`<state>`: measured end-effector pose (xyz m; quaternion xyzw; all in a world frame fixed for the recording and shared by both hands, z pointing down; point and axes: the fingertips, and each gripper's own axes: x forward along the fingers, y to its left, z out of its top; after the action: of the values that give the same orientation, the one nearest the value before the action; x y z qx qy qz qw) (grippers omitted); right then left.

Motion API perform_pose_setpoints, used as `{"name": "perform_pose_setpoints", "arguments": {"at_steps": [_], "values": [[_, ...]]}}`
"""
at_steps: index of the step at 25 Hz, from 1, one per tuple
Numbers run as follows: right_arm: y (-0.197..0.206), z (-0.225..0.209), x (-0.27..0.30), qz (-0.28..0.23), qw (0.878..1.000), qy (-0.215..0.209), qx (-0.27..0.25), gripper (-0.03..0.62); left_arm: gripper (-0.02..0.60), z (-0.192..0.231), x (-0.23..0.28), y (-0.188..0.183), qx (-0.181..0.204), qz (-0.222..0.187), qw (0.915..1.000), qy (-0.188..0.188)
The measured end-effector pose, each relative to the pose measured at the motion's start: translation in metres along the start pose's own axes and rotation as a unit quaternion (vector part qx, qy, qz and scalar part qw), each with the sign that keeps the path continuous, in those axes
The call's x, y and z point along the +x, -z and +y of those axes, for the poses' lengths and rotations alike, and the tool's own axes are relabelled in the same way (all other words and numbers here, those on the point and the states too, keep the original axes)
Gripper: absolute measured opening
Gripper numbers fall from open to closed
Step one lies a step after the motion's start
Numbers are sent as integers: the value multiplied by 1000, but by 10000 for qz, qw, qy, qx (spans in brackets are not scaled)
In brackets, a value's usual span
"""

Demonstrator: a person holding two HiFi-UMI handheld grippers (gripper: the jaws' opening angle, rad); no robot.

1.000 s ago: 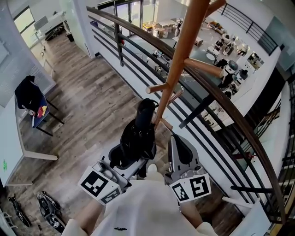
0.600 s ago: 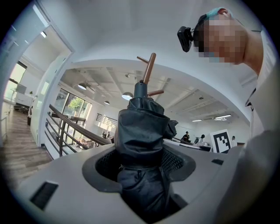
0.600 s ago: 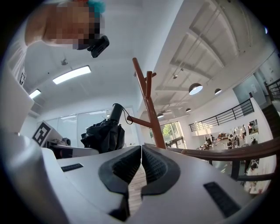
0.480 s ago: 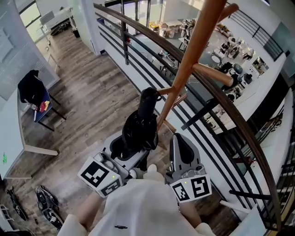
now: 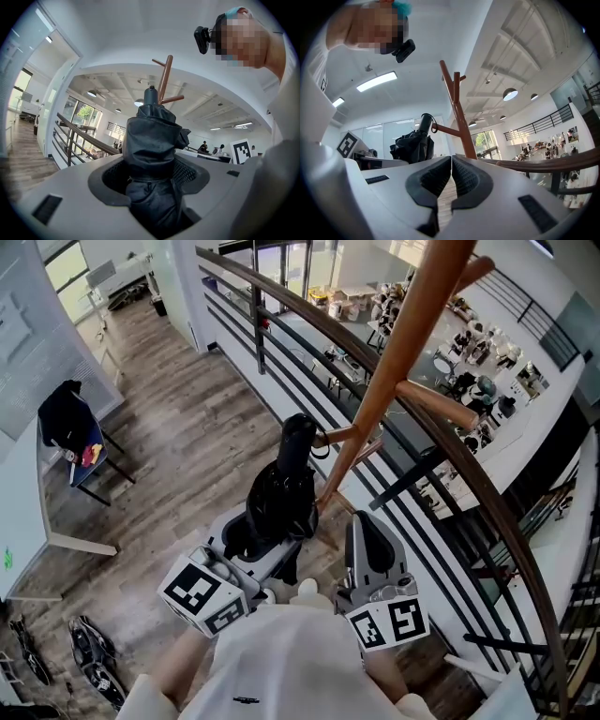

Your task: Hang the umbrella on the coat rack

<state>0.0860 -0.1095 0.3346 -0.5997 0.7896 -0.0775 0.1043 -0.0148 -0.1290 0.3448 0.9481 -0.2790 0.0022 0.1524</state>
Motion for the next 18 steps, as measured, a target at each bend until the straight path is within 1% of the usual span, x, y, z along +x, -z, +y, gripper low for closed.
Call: {"name": "perform_pose_setpoints", "arguments": {"at_steps": [13,18], "values": [[0,-13,5,12,10000,28,11,35,267,9,14,0,-47,-25,9999,-97],[4,-17,6,66,9999,74,38,35,267,15,16,4,-73,44,9998,-152]]}}
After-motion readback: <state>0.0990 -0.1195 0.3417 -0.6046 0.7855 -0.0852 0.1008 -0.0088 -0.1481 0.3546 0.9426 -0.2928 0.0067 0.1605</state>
